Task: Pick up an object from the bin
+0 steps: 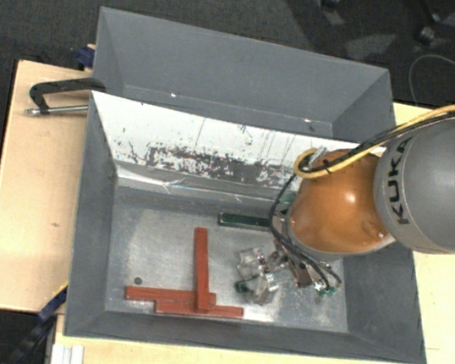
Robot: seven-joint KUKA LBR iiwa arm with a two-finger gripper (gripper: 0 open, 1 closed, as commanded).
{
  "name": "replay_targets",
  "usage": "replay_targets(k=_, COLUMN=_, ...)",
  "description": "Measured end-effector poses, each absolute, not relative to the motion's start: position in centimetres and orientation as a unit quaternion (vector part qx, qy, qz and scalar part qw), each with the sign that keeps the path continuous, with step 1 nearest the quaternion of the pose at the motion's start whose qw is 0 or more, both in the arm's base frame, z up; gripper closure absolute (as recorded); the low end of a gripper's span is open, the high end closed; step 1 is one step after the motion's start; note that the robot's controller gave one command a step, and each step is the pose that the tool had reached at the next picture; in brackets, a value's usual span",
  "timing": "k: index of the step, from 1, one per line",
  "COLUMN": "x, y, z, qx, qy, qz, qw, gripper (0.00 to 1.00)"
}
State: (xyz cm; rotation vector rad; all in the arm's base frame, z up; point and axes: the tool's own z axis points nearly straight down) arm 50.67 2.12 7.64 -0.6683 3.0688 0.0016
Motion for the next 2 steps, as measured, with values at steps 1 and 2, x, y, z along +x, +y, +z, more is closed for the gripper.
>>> replay_targets(k=1, x=54.0, y=1.1, z=17.1, qx=-0.198, qy=0.98, qz=-0.001, qw=0.008, gripper=1.0)
replay_targets(k=2, x=53.5, y=2.4, z=24.3, qx=-0.192, qy=0.981, qz=0.0, qw=0.008, gripper=1.0)
